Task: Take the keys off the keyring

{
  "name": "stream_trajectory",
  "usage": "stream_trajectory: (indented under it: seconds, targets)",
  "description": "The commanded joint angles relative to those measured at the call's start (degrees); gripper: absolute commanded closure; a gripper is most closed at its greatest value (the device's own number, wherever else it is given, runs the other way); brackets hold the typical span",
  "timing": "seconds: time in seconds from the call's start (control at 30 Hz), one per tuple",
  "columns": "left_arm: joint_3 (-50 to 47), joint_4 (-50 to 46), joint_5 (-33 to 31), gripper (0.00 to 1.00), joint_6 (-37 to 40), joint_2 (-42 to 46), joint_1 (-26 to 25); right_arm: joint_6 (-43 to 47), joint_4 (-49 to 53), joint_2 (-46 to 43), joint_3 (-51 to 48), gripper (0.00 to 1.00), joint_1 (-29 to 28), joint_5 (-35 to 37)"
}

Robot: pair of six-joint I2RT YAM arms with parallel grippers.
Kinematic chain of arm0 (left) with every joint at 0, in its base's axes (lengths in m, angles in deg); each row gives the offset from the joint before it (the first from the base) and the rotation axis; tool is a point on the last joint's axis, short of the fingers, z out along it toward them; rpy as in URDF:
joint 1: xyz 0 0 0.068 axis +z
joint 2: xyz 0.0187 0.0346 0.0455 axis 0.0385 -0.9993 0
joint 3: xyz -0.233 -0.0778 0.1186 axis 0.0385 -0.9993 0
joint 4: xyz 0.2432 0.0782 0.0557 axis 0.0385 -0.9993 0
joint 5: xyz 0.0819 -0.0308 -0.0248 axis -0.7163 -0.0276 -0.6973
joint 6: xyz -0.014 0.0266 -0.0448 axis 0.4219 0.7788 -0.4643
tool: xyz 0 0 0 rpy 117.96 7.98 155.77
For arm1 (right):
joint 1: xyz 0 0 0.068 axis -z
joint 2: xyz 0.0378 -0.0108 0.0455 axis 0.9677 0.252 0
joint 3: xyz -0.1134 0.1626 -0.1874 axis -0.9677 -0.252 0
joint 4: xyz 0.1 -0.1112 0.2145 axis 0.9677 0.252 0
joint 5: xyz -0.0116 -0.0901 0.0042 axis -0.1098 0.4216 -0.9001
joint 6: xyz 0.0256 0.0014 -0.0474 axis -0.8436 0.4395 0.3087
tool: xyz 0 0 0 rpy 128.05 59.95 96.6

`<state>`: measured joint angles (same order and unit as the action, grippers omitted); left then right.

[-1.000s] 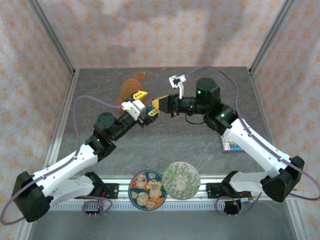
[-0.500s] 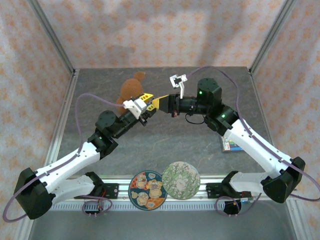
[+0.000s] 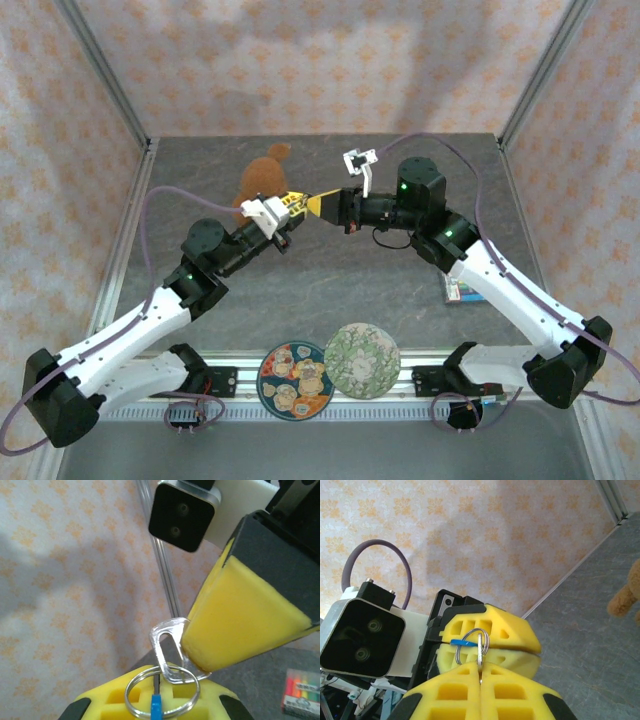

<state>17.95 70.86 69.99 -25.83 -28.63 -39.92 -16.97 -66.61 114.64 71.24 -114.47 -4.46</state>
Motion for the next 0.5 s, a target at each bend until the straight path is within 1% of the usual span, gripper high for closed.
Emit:
stream_trajectory:
  seconds: [0.0, 0.13, 0.27, 0.47]
  targets:
    - [3.58, -8.19, 2.97, 1.0, 0.1, 2.02, 0.45, 3.16, 2.48, -1.25, 0.93, 1.0, 0.31, 3.88]
    - [6.18, -16.07, 3.73, 1.0, -0.96, 2.08, 0.45, 2.93, 1.6, -1.23, 0.58, 1.0, 0.14, 3.03]
    - [9.94, -22.55, 2.49, 1.0, -2.74, 0.39, 0.45, 4.61, 3.94, -1.07, 2.05, 1.0, -1.09, 2.14]
    - [12.19, -25.02, 1.99, 1.0, -4.72, -1.55, 0.45, 6.74, 6.55, -1.04, 2.86, 1.0, -2.33, 1.55]
